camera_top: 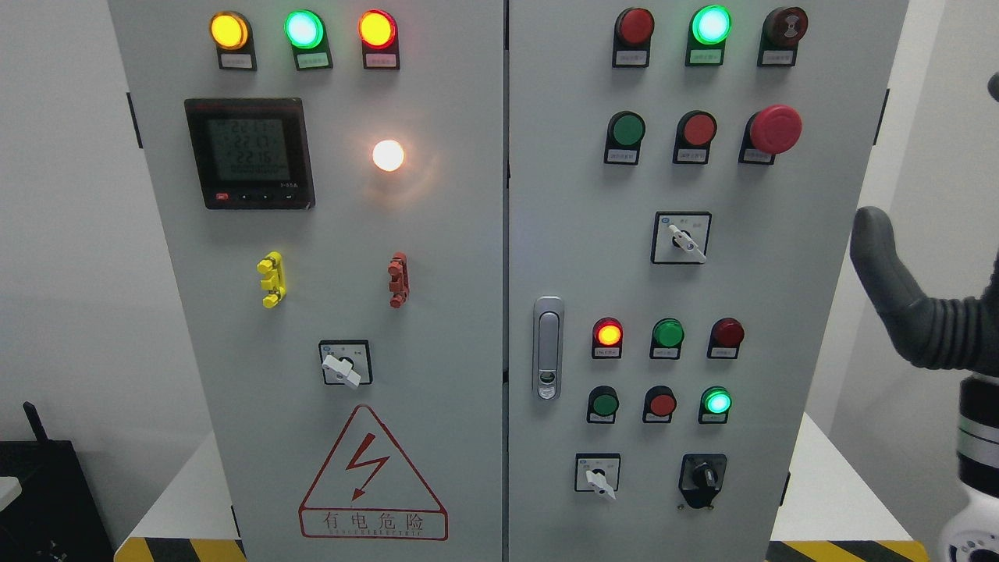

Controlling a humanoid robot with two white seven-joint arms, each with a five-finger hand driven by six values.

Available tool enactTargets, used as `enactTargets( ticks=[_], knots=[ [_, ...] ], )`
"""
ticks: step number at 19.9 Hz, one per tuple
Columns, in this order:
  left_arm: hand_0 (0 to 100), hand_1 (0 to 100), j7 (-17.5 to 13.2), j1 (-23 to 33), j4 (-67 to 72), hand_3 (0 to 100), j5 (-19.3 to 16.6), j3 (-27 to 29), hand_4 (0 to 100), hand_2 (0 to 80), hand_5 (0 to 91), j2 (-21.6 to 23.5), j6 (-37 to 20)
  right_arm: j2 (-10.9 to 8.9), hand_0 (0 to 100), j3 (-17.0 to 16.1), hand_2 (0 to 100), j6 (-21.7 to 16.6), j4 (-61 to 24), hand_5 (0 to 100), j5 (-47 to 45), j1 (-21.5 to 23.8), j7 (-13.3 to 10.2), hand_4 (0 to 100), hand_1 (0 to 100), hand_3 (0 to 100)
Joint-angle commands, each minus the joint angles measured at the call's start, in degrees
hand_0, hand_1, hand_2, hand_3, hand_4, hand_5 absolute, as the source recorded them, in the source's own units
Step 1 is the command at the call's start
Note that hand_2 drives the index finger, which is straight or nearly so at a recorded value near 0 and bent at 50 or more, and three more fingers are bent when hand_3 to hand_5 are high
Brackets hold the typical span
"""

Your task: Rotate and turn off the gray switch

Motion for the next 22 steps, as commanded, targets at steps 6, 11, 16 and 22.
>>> enactTargets(
  ticks=[6, 11, 16, 22],
  knots=[
    [12, 39, 0.0, 0.0, 1.3, 0, -0.4, 1.8, 0, 0.0, 0.0, 0.0, 0.0, 0.33, 29, -0.4, 4, 0.1, -0.1, 0, 0.0, -0.4, 0.0, 0, 37, 6],
    [12, 39, 0.0, 0.0, 1.3, 0, -0.4, 1.8, 0, 0.0, 0.0, 0.0, 0.0, 0.51, 30, -0.3, 4, 0.1, 0.1, 0, 0.0, -0.4, 0.0, 0, 37, 6],
    [12, 39, 0.1, 0.1, 1.3, 0, -0.4, 1.8, 0, 0.0, 0.0, 0.0, 0.0, 0.60, 32, -0.1, 3, 0.1, 0.8, 0, 0.1, -1.0, 0.0, 0, 37, 10],
    [12, 39, 0.1, 0.0, 1.3, 0, -0.4, 1.8, 0, 0.0, 0.0, 0.0, 0.0, 0.77, 33, 0.7, 2, 1.9, 1.6, 41, 0.1, -2.1, 0.8, 44, 43, 59]
  ],
)
